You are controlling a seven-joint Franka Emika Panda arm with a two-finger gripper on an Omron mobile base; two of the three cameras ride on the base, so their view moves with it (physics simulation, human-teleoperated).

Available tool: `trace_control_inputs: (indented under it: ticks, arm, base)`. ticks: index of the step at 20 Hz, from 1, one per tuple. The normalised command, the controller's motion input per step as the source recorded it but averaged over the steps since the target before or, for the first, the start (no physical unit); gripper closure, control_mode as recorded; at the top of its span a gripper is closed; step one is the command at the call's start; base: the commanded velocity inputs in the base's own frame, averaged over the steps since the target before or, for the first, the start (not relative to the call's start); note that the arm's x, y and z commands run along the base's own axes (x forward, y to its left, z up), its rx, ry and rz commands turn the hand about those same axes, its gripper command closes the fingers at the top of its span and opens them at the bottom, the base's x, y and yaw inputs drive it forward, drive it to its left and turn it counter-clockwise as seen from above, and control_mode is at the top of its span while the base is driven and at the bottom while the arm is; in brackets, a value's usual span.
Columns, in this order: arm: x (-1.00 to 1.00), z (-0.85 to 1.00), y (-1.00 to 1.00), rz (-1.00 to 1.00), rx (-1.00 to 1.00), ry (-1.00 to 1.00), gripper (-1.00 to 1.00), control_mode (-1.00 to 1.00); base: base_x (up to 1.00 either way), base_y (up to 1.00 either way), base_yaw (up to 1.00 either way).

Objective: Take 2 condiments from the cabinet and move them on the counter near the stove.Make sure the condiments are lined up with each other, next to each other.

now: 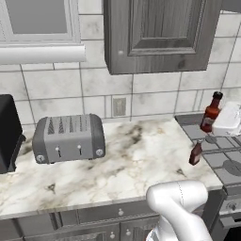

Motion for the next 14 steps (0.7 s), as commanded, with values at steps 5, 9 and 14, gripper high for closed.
trace_control_inputs:
  ticks: [5, 9, 14]
  arm:
    - [0.03, -0.58, -0.36, 0.08, 0.0, -0.01, 1.0, -1.0]
    - [0.0, -0.49, -0.29, 0.06, 0.0, -0.09, 1.0, -1.0]
    - [0.0, -0.47, -0.34, 0.01, 0.0, -0.05, 1.0, -1.0]
  base:
    - [0.0, 0.0, 0.0]
    - [0.0, 0.0, 0.0]
    - [0.0, 0.0, 0.0]
